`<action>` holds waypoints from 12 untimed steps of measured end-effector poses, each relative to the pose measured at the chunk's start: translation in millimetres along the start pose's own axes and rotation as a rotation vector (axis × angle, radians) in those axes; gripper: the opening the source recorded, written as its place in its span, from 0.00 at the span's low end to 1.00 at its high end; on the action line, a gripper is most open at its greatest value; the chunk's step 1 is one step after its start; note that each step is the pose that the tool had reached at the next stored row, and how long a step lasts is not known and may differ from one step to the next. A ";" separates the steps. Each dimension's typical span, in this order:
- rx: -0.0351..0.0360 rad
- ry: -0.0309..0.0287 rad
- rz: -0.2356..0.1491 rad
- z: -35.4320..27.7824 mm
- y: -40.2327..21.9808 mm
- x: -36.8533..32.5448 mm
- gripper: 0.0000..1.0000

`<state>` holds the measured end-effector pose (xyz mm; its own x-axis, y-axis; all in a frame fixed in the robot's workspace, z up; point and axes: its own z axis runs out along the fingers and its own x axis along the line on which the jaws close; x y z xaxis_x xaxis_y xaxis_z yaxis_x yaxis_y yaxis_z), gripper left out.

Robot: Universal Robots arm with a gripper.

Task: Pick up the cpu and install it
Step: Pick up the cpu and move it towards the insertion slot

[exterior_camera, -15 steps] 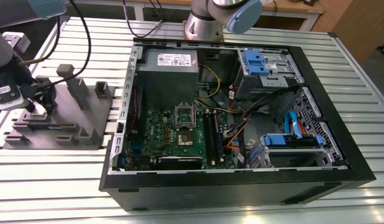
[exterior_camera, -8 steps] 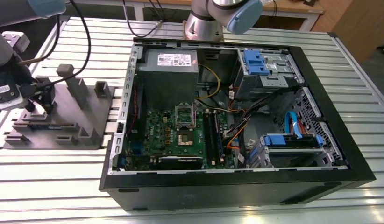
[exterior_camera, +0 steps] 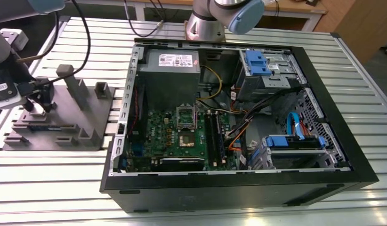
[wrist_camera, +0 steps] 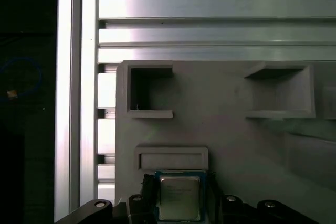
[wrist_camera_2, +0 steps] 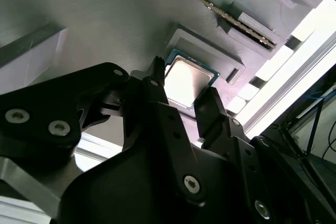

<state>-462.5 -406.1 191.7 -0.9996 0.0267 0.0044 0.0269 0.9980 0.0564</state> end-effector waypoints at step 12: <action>0.0000 -0.0001 0.000 -30.4 1.7 0.1 0.47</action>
<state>-462.5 -406.0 222.1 -0.9996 0.0268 0.0043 0.0270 0.9980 0.0565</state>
